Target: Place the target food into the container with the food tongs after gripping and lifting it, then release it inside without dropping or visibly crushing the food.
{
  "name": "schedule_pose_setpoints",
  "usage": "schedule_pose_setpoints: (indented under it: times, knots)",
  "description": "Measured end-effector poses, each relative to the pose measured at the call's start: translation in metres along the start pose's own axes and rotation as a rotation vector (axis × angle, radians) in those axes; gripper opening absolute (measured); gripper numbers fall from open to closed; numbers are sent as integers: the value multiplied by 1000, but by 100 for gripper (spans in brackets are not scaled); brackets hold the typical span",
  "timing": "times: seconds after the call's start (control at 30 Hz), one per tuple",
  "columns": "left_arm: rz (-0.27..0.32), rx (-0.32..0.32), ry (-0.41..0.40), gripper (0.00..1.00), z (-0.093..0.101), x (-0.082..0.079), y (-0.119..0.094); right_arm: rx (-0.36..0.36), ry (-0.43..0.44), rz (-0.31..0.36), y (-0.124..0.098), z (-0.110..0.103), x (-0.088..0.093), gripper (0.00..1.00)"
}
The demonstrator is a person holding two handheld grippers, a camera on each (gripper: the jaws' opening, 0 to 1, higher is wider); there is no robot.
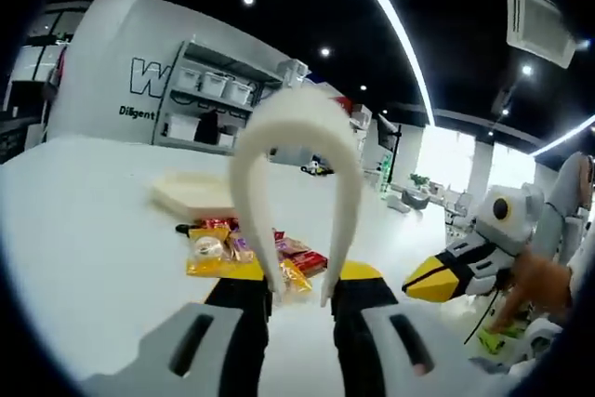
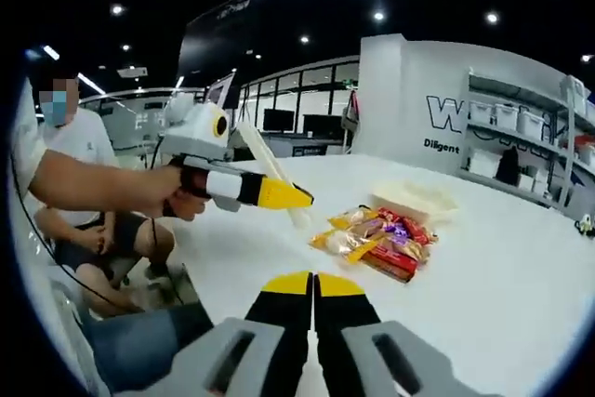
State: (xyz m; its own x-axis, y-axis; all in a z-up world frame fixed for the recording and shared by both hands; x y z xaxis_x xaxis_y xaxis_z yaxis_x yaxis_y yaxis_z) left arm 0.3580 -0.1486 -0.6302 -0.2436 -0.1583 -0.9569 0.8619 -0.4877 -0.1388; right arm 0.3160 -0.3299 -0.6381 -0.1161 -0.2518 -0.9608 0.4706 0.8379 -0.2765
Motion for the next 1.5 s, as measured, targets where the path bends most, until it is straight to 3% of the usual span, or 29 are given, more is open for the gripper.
schedule_pose_setpoints:
  times: [0.1,0.3,0.43,0.5,0.53,0.6,0.7,0.77,1.07,1.27,1.37,1.5]
  knots:
    - [2,-6,-6,24,-2,-3,8,54,-88,-17,0,1,4,0]
    - [-19,27,61,24,-7,-5,27,65,-26,31,-4,-1,8,0]
    - [6,156,74,24,-4,-10,39,75,4,54,-10,-2,9,0]
    - [12,200,117,24,-6,-13,42,89,7,61,-14,-1,7,0]
    - [20,252,155,24,-7,-14,42,101,5,65,-17,-1,6,0]
    - [3,260,173,24,-16,-16,44,119,-5,81,-21,-1,2,0]
    - [-36,352,165,25,-21,-14,42,123,-26,103,-22,-4,-4,0]
    - [-14,424,225,25,-20,-12,39,121,-37,102,-20,-4,-7,0]
    - [-83,484,315,26,-19,-3,45,120,-28,72,-8,-3,-6,0]
    - [-64,503,321,27,-22,-7,48,115,-30,60,-7,-4,-6,0]
    - [-110,516,337,27,-25,-1,52,110,-37,52,-5,-3,-7,0]
    - [-100,524,339,28,-27,-6,55,99,-24,60,-4,-4,-8,0]
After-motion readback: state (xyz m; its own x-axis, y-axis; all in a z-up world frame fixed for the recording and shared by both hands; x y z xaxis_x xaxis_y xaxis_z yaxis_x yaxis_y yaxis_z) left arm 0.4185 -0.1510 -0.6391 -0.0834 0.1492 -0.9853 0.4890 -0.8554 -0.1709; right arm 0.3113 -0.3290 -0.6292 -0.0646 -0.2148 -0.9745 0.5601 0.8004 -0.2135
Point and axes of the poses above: the point that each gripper's makers call its tool centre point, and the gripper's own axes: y roughly forward along the fingers, z roughly to its right, x roughly out of its underside, the point moved 7 cm from there along -y, roughly backward along the fingers, and after that the axes turned 6 degrees about -x, right-handed, at the moved point
